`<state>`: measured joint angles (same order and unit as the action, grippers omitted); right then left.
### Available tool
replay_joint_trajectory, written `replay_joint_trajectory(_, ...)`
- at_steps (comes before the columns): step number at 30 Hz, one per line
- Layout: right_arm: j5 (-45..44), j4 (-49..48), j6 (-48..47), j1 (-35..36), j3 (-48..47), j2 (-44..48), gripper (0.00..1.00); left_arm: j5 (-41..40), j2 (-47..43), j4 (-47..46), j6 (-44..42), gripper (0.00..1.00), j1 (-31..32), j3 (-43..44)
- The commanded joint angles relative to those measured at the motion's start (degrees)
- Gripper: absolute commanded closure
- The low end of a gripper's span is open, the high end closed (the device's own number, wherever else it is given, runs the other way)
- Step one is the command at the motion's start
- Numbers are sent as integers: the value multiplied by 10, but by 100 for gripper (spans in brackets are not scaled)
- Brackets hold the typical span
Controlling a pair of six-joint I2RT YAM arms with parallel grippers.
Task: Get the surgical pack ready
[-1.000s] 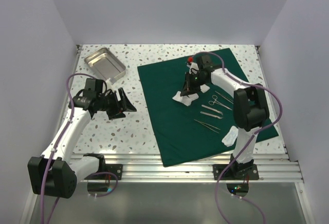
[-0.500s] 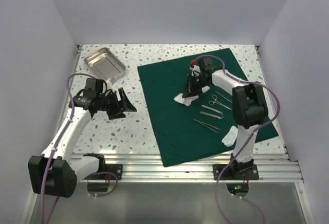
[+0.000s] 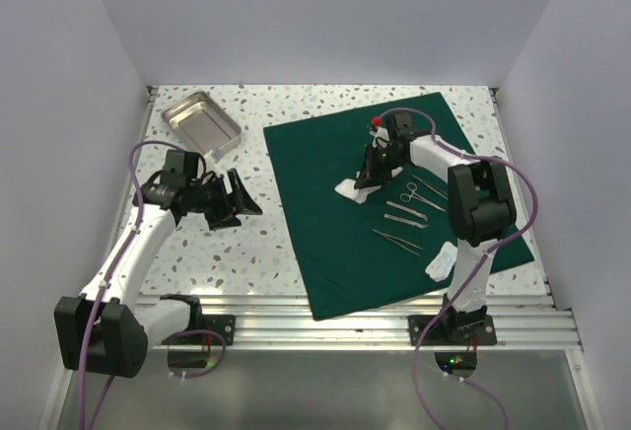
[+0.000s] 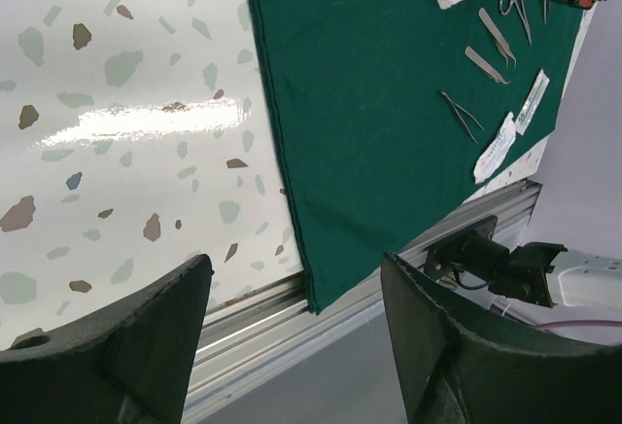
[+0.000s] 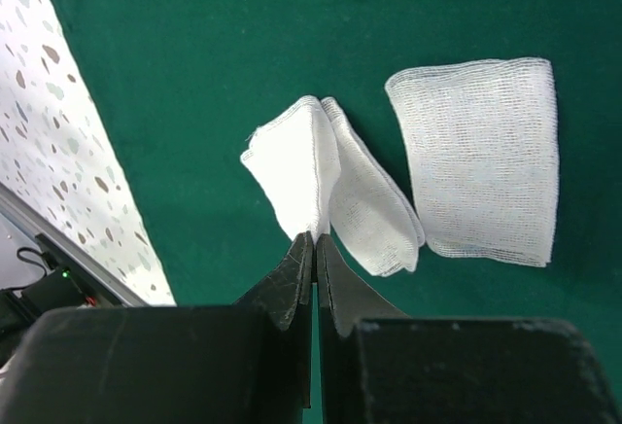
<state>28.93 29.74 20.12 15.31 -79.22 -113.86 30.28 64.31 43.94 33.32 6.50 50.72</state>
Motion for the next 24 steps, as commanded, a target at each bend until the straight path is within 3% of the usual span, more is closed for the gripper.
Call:
replay_joint_trajectory(1,-12,-15,1,-8,6,4,100,13,2,-12,-13,26,0,8)
replay_joint_trajectory(24,-5,-16,-3,-22,38,18,100,16,10,-25,-3,26,0,-1)
